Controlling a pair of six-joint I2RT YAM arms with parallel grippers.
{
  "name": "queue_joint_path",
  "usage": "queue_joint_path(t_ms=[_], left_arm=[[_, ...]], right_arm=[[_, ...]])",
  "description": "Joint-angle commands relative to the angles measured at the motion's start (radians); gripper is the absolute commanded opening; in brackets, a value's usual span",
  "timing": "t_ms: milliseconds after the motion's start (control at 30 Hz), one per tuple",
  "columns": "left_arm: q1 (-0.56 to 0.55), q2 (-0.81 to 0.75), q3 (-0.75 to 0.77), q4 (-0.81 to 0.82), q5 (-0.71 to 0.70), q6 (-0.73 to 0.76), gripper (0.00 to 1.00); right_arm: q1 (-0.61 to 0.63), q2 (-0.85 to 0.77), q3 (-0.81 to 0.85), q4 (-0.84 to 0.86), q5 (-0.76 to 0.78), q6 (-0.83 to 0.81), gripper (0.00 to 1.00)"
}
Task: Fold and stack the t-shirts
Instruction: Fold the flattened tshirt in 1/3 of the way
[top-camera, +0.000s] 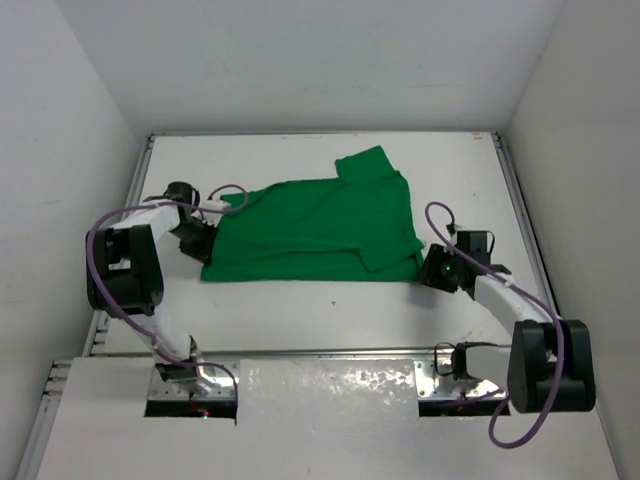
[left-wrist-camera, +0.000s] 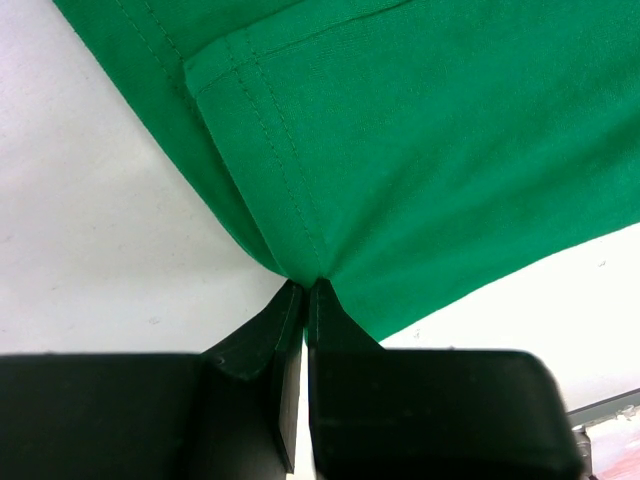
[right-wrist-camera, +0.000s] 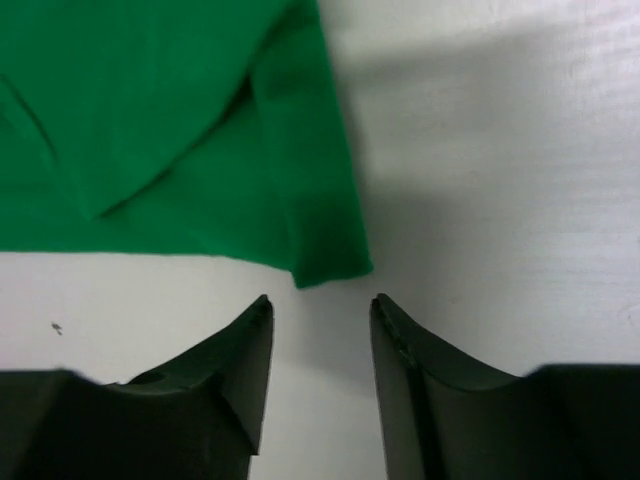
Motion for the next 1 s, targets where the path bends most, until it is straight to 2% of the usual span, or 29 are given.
queue_joint_path(t_ms=[0,67,167,300,400,533,667,800,867,967], left_arm=[[0.011,-0.009,0.024,-0.004,0.003,0.015,0.00],[0.011,-0.004,0.035,-0.002,0.003,0.012,0.00],[0.011,0.008,0.051,-0.008,0.000,0.009,0.00],[0.011,0.017,0.061,-0.010,-0.008,0.011,0.00],[0.011,0.023,0.061,-0.008,-0.012,0.012,0.00],[0.011,0.025,0.066,-0.007,-0.028,0.011,0.00],[0.022,0.010,0.077,-0.021,-0.077,0.023,0.00],[0.060,0.000,0.135,-0.077,-0.091,0.046,0.00],[0.062,-0.021,0.143,-0.099,-0.104,0.055,0.00],[0.060,-0.050,0.123,-0.129,-0.077,0.060,0.00]], right_arm=[[0.013,-0.033,0.023,0.106,0.004,-0.043,0.45],[0.014,-0.008,0.019,0.071,0.051,-0.088,0.48],[0.014,0.044,0.005,0.117,0.071,-0.107,0.48],[0.014,0.124,0.035,0.204,0.103,-0.134,0.44],[0.014,0.196,0.072,0.250,0.081,-0.145,0.32],[0.014,0.187,0.068,0.230,0.081,-0.143,0.00],[0.006,0.107,0.058,0.111,0.185,-0.183,0.00],[-0.005,0.006,0.103,-0.087,0.319,-0.238,0.00],[-0.006,-0.052,0.097,-0.121,0.333,-0.243,0.00],[-0.003,-0.056,0.080,-0.164,0.299,-0.236,0.00]])
